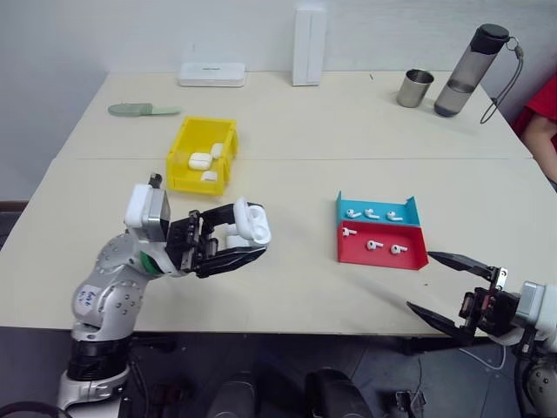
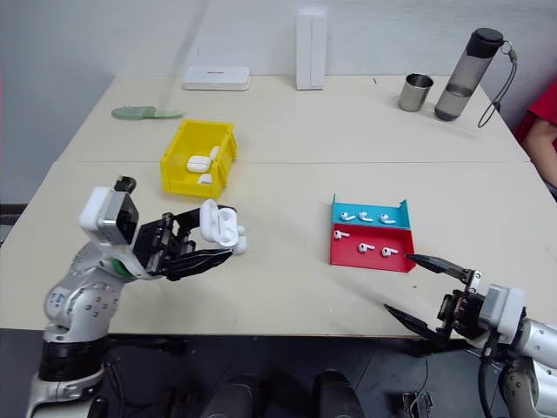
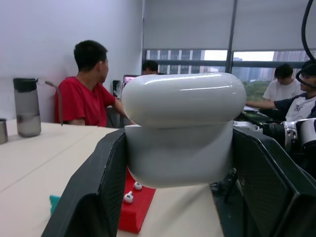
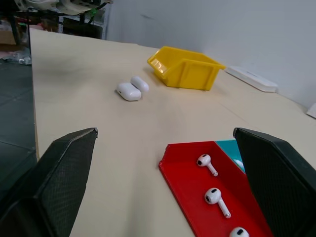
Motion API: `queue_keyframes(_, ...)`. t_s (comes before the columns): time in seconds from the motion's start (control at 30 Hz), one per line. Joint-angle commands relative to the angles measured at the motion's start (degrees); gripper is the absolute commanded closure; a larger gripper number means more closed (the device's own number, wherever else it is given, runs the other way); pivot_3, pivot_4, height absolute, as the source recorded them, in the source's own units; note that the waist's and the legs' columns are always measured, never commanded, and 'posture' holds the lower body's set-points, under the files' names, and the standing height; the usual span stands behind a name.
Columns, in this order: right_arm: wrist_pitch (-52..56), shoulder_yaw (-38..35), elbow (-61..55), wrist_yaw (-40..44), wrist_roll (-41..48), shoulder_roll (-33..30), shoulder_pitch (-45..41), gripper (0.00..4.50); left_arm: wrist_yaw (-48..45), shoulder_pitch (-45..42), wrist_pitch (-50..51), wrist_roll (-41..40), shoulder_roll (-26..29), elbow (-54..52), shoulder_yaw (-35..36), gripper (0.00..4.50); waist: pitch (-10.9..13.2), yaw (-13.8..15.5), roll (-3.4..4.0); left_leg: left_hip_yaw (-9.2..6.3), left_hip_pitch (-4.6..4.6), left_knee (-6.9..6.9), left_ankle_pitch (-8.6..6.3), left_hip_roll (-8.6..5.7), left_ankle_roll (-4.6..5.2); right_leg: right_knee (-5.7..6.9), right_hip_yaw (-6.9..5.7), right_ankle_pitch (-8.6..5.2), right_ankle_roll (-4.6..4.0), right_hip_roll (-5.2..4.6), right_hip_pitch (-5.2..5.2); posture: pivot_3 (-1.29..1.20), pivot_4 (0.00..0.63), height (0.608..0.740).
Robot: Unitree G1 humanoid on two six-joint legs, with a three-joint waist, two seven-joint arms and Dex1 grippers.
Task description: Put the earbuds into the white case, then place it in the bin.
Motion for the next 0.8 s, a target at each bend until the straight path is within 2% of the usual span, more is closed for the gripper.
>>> queue_keyframes(0.03,-0.6,-5.0,-1.3,-1.0,0.1,-1.1,3.7,0.0,-3.4,-0.5,-8.4,4.6,-2.0,2.3,-2.4,1.68,0.0,0.1,-0.02,0.0,0.0,0.0,0.0,0.0,0.0,0.0,0.0,0.0,0.0,0.01,0.0,0.0,0.15,0.74)
queue_keyframes(0.23,-2.0,-14.1,4.1,-0.1,-1.0,-1.9,14.2,0.0,-7.6,-0.5,-22.7,11.7,-7.2,11.3,-6.2,1.68,0.0,0.6,-0.08,0.05,0.02,-0.02,-0.02,-0.03,0.03,-0.13,0.02,0.01,0.01,0.01,0.08,0.0,0.15,0.74)
queue_keyframes(0.37,-0.4,-16.2,5.9,-0.1,-2.0,-3.7,17.1,0.0,-7.8,-1.8,-25.7,12.2,-9.6,14.7,-7.3,1.68,0.1,0.3,-0.12,0.09,0.11,-0.02,-0.01,-0.01,0.05,-0.17,0.07,0.0,0.01,0.03,0.18,0.0,0.15,0.74)
queue_keyframes(0.43,4.7,-15.8,2.1,-3.2,-2.2,-6.2,16.8,0.0,-8.6,-2.1,-26.0,11.9,-9.8,15.2,-7.9,1.68,0.1,-0.1,-0.11,0.15,0.13,-0.04,0.0,0.02,0.05,-0.15,0.11,0.0,0.01,0.07,0.18,0.0,0.15,0.74)
queue_keyframes(0.53,18.4,-14.1,-5.3,-12.3,-4.7,-12.1,15.8,0.0,-8.9,-2.1,-25.5,11.3,-10.0,15.4,-8.4,1.68,0.0,-0.9,-0.01,0.23,0.17,-0.02,0.02,0.03,0.07,-0.14,0.2,0.0,0.01,0.06,0.23,0.0,0.15,0.74)
queue_keyframes(0.57,23.1,-13.1,-8.5,-13.8,-2.5,-14.2,14.4,0.0,-9.2,-2.0,-25.1,11.3,-9.8,15.4,-8.7,1.68,0.0,-0.9,-0.02,0.23,0.18,-0.02,0.02,0.03,0.07,-0.14,0.19,0.0,0.01,0.06,0.25,0.0,0.15,0.74)
queue_keyframes(0.7,38.7,-9.6,-17.4,-14.7,4.2,-23.2,9.5,0.0,-10.0,-1.6,-24.6,11.3,-9.3,15.0,-9.7,1.68,0.0,-0.6,-0.02,0.15,0.15,-0.01,0.04,0.04,0.05,-0.12,0.13,0.01,0.01,0.08,0.22,0.0,0.15,0.74)
queue_keyframes(0.8,47.0,-3.1,-20.2,-14.7,1.6,-33.2,3.7,0.0,-9.4,-1.0,-24.8,11.8,-9.2,14.6,-10.1,1.68,0.0,0.2,-0.07,0.08,0.09,-0.01,0.02,0.03,0.07,-0.14,0.08,0.01,0.01,0.06,0.19,0.0,0.15,0.74)
